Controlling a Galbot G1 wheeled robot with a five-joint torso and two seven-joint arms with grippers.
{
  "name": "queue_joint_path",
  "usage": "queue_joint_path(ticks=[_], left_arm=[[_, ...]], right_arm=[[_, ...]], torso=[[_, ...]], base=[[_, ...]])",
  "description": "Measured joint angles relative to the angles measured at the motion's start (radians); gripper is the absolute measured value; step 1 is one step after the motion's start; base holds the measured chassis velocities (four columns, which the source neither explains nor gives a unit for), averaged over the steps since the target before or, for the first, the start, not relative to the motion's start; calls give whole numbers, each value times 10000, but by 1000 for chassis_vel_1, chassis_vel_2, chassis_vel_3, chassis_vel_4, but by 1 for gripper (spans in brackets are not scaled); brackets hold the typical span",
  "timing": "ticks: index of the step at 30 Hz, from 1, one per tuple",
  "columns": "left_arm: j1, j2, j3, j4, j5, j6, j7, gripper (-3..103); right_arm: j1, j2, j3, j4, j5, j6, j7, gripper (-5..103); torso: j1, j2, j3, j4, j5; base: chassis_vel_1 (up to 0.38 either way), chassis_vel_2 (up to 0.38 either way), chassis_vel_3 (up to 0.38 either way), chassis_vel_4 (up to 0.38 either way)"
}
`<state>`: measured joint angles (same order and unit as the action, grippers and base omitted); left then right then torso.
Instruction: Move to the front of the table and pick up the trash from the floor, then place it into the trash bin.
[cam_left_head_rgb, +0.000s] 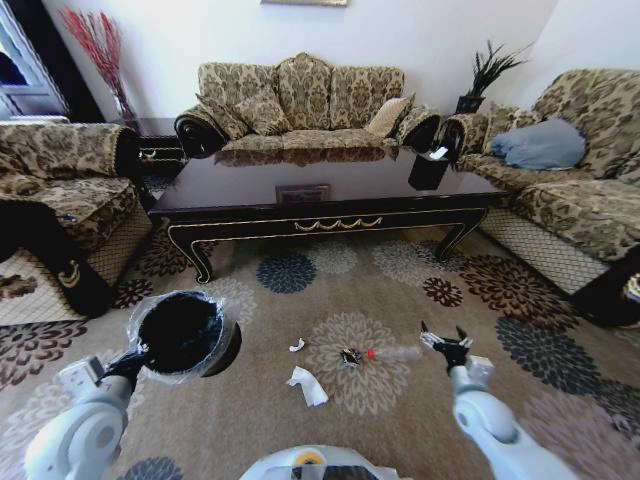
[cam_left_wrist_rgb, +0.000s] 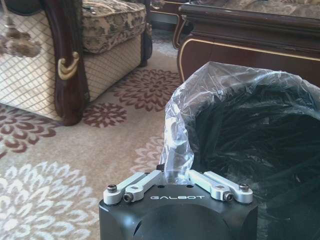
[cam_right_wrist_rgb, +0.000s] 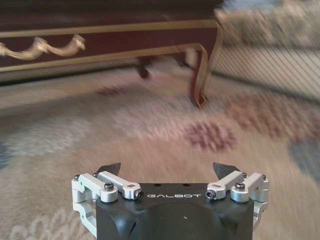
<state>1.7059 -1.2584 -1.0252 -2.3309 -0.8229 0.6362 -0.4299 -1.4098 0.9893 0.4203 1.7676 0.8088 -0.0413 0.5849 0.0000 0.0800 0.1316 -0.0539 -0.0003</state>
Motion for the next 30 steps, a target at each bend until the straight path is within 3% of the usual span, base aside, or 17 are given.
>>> queue_joint_path(ticks=[1, 4, 5, 8, 19, 30], left_arm=[[0, 0, 0, 0, 0, 0, 0, 2], [314, -97, -281, -225, -56, 0, 0, 2], [314, -97, -281, -225, -56, 0, 0, 2], [646, -208, -456, -451, -55, 1, 2, 2], [1260, -512, -757, -812, 36, 17, 1, 2], [1458, -742, -724, -954, 182, 17, -11, 2]], right_arm=[[0, 0, 0, 0, 0, 0, 0, 100], [865, 795, -551, -529, 1153, -107, 1563, 100], [865, 795, -551, -529, 1153, -107, 1563, 100], [1815, 1872, -850, -1250, 1895, -66, 2740, 100], [3519, 3536, -532, -3293, 2063, 626, 4142, 100], [4516, 4074, 233, -4904, 2611, 807, 4026, 100]], torso=[[0, 0, 0, 0, 0], [0, 0, 0, -3, 1], [0, 0, 0, -3, 1], [0, 0, 1, 0, 3], [0, 0, 0, -2, 0], [0, 0, 0, -2, 2]], base=[[0, 0, 0, 0], [0, 0, 0, 0], [0, 0, 0, 0], [0, 0, 0, 0], [0, 0, 0, 0], [0, 0, 0, 0]])
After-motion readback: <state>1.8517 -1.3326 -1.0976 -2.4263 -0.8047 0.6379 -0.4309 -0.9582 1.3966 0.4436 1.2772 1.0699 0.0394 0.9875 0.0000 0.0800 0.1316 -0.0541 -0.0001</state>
